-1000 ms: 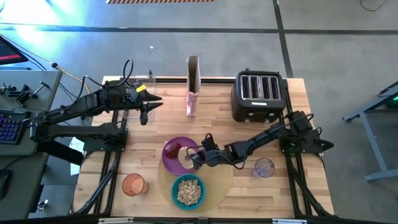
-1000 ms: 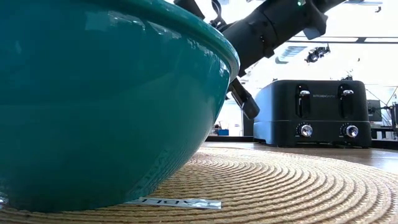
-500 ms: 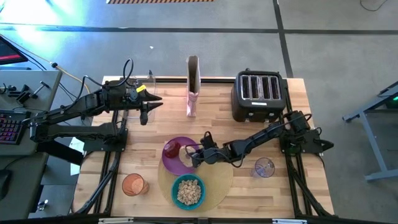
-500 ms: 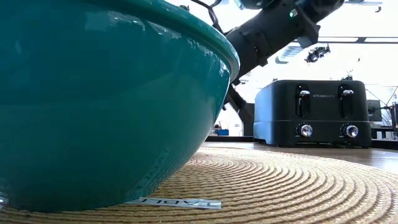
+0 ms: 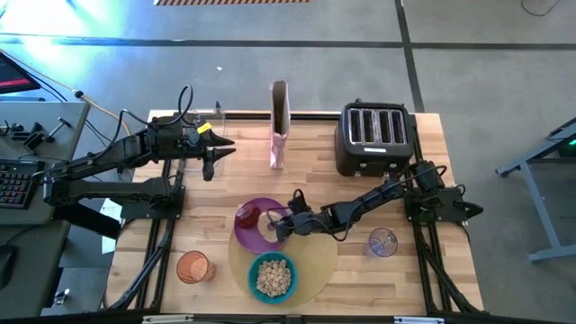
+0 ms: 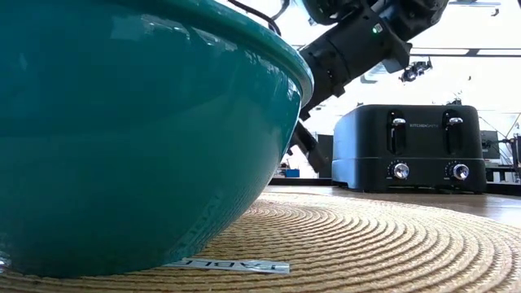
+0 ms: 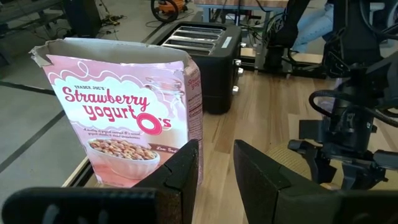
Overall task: Arrange a breakfast setting
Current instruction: Put the brown bagel on the purple plate to the left of the red apple, then put the purple spoon on the brown placemat to the left of the blue bowl
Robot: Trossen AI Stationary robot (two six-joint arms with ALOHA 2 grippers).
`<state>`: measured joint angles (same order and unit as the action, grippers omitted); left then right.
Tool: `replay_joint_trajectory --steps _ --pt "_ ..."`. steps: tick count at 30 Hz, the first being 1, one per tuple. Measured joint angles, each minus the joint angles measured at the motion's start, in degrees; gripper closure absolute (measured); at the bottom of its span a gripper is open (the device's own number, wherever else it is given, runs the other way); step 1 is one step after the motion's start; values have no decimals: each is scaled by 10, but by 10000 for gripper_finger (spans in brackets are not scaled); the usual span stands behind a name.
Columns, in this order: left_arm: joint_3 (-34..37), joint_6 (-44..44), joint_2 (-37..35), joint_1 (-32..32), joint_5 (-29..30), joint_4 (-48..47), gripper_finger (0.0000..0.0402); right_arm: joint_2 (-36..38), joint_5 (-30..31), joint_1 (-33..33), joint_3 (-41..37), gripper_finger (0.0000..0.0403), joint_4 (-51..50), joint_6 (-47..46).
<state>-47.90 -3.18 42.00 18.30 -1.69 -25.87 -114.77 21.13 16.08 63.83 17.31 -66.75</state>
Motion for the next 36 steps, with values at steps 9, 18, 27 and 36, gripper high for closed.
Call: replay_joint_trajectory --steps 9,18,27,36 --pt "0 0 0 0 0 0 312 28 16 -1 0 242 -38 32" --pt "0 0 0 0 0 0 312 29 19 -9 0 242 -50 42" --pt "0 0 0 0 0 0 312 29 26 -19 0 242 -51 53" --pt "0 0 0 0 0 0 312 48 24 -30 0 242 -75 73"
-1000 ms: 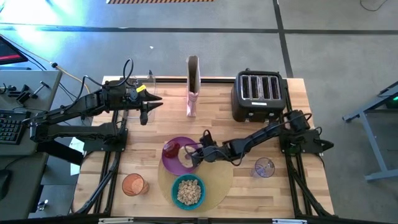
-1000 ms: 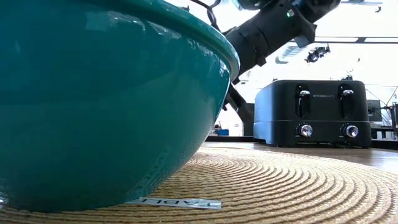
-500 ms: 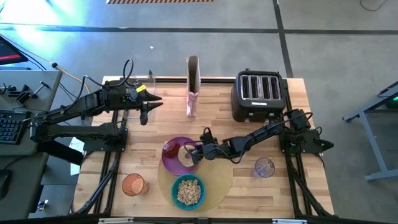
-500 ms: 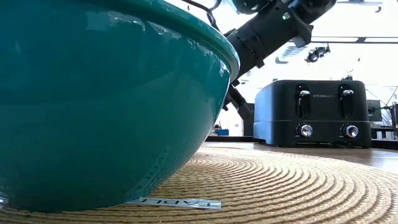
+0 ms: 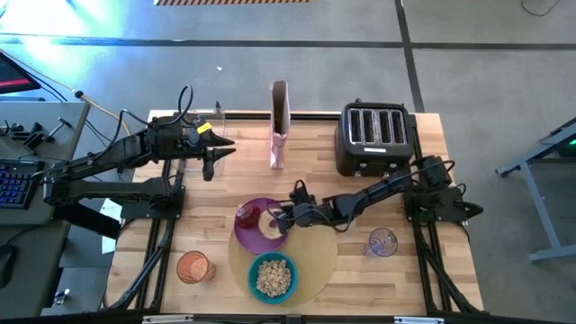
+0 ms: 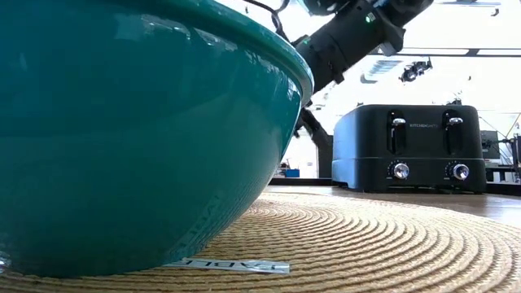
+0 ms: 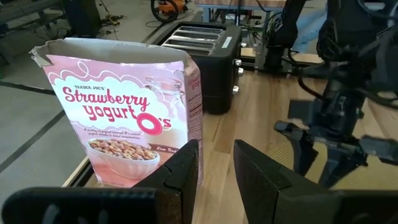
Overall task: Arrange a breakfast setting
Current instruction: Put the purple spoon on the brown placemat to the left of the blue bowl
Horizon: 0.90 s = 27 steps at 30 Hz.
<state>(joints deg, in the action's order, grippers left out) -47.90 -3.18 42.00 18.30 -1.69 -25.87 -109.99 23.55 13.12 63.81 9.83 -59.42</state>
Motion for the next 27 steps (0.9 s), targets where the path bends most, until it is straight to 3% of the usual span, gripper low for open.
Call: replay_joint_trajectory --steps 17,27 --pt "0 0 0 0 0 0 312 101 -17 24 0 242 -122 29" --pt "0 0 0 0 0 0 312 212 -60 80 0 242 -282 17"
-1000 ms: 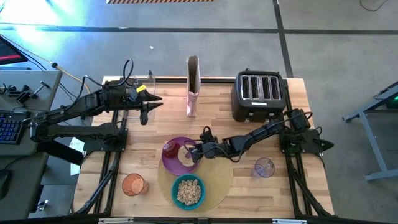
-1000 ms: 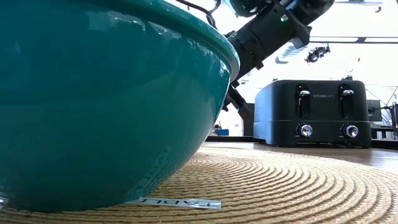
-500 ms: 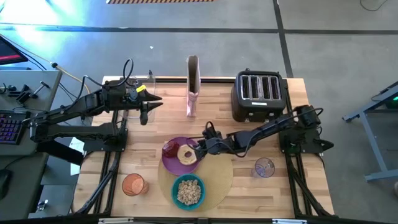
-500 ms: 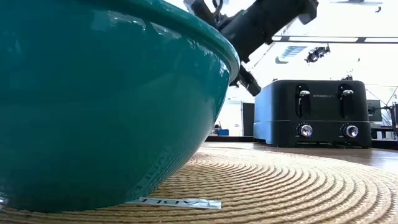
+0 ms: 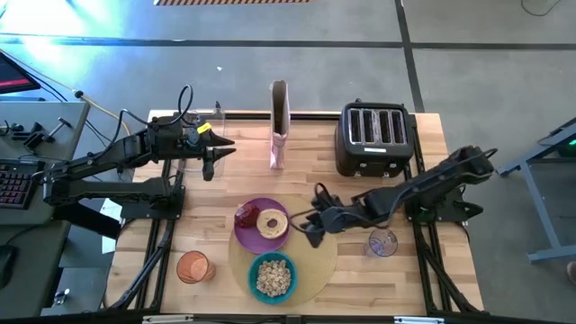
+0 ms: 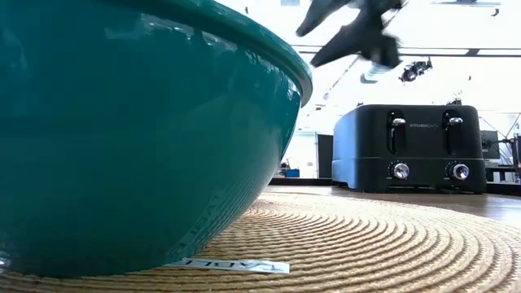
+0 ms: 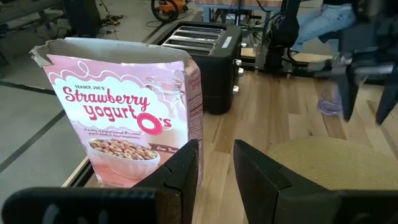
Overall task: Arrange a breakfast setting
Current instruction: Put the purple spoon on the brown placemat to the left of the blue bowl
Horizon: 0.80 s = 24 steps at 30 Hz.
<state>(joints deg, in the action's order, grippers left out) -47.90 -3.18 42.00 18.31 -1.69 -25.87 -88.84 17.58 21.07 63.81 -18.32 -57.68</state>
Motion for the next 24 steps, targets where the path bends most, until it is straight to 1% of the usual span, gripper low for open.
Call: replay_joint_trajectory --steps 4,9,14,20,24 --pt "0 0 0 0 0 0 312 48 8 31 0 242 -67 -30" --pt "0 0 0 0 0 0 312 106 37 67 0 242 -161 -74" --pt "0 0 0 0 0 0 312 159 59 98 0 242 -232 -132" --pt "0 0 0 0 0 0 312 208 61 124 0 242 -312 -189" --pt "0 0 0 0 0 0 312 235 45 136 11 242 -376 -229"
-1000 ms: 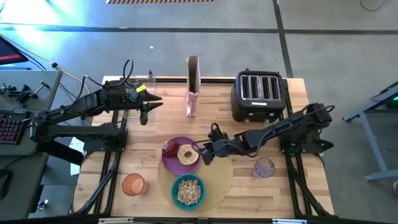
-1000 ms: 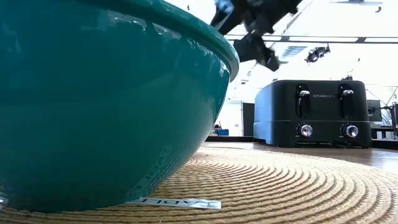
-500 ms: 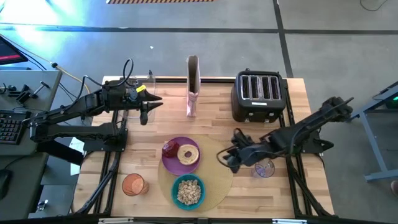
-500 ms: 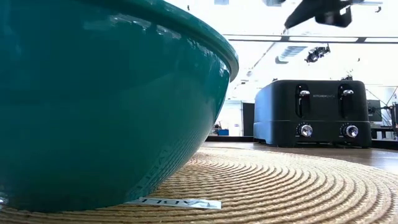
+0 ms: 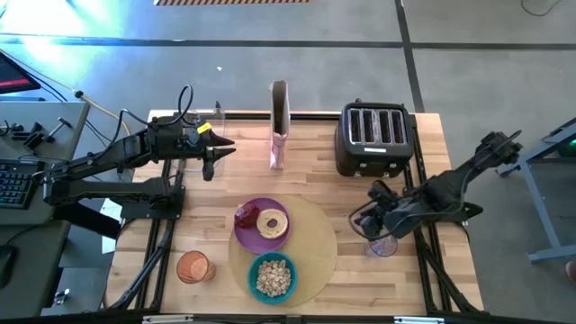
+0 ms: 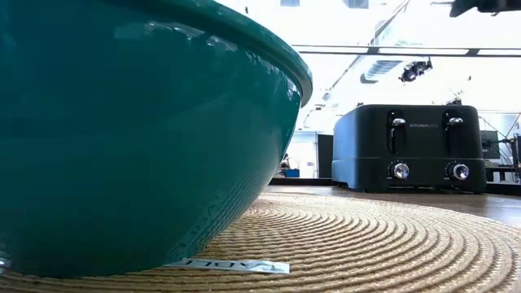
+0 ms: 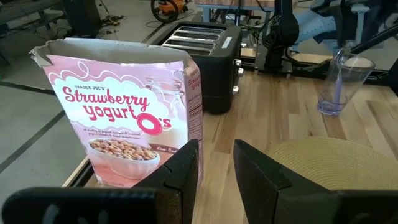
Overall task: Arrange a breakfast setting
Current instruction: Put the purple spoon on the brown placemat to the left of the blue bowl
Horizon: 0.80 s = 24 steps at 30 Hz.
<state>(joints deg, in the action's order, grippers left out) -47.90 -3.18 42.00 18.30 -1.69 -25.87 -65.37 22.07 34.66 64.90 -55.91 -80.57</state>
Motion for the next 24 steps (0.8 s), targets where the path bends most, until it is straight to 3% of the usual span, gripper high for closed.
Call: replay_joint_trajectory --steps 11,24 --pt "0 0 0 0 0 0 312 -12 -63 36 112 242 -220 -120" --pt "0 0 0 0 0 0 312 -69 -138 100 113 242 -303 -303"
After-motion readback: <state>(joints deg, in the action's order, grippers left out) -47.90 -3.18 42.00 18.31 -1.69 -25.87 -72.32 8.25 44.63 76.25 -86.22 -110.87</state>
